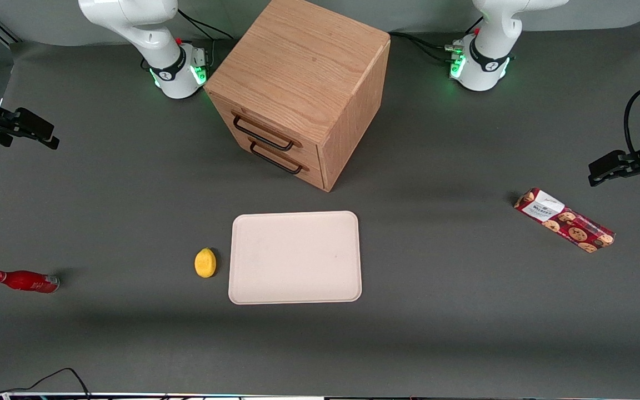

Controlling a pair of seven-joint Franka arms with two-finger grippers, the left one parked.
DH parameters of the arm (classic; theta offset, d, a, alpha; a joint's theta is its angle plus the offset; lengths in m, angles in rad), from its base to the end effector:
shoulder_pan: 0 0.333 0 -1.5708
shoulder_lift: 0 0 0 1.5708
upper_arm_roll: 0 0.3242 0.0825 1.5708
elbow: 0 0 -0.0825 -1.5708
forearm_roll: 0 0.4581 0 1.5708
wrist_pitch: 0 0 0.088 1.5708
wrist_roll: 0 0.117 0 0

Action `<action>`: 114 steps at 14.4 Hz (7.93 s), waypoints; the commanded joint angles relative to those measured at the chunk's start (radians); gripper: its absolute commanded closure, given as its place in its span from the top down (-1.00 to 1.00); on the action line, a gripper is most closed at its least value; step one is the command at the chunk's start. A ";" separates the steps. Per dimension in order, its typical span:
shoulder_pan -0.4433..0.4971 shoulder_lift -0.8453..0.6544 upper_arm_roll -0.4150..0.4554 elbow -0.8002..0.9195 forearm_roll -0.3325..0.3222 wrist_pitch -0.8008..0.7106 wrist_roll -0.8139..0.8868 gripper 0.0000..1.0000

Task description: Open upper drawer

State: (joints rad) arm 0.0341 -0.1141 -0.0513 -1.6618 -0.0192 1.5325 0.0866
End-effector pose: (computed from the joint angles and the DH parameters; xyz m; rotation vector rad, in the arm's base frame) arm 0.5872 -0.0140 0.6391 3.1234 -0.1626 -0.0233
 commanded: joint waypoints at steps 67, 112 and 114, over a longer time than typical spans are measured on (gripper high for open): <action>0.038 0.336 0.538 -0.257 0.340 0.334 -0.544 1.00; 0.036 0.561 0.235 0.447 0.094 -0.003 -0.797 1.00; 0.029 0.443 0.232 0.429 0.088 -0.058 -0.724 1.00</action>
State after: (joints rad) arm 0.0593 0.4602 0.1898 -1.2091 0.0951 1.5404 -0.6987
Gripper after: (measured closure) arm 0.000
